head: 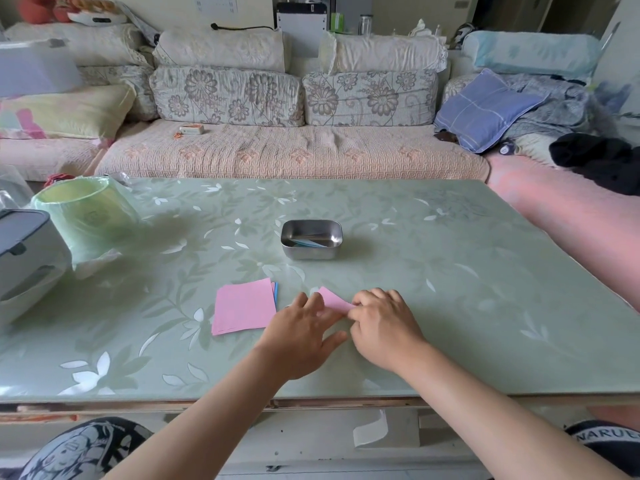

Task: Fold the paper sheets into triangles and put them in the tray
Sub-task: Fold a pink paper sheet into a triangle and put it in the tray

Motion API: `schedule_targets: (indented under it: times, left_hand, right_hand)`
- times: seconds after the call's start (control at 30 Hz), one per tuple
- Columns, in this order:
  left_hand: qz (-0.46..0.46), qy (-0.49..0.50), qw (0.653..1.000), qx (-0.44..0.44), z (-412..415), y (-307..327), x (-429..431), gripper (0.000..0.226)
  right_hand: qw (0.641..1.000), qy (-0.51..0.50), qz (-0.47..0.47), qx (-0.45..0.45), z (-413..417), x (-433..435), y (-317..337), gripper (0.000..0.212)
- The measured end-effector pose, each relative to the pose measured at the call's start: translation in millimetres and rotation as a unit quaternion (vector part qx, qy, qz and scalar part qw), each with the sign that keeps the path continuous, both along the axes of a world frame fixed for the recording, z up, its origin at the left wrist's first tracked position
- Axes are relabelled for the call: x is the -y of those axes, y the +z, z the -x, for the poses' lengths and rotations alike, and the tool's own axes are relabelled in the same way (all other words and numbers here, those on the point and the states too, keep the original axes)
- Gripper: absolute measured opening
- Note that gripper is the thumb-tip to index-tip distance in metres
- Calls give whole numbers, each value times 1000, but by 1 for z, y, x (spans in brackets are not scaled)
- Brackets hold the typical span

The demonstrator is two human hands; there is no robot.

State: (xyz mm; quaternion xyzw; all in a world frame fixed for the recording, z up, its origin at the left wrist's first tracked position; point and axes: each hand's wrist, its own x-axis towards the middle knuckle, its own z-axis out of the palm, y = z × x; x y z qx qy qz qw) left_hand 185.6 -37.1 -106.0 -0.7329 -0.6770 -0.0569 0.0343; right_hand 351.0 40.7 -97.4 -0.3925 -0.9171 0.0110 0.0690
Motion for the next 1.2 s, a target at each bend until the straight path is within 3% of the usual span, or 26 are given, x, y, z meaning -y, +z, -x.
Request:
schedule_targets:
  times: [0.3, 0.67, 0.97, 1.2]
  left_hand:
    - [11, 6, 1000, -8, 1, -2, -6, 52]
    - [2, -5, 988, 152, 23, -1, -29, 43]
    - [-9, -37, 990, 133, 38, 3, -45, 43]
    - [-10, -62, 985, 159, 47, 1, -46, 51]
  right_hand:
    - [998, -68, -1, -15, -21, -10, 4, 37]
    - [995, -73, 39, -59, -14, -24, 2, 26]
    - [992, 19, 122, -27, -2, -46, 14, 36]
    - [988, 149, -18, 33, 3, -53, 22, 19]
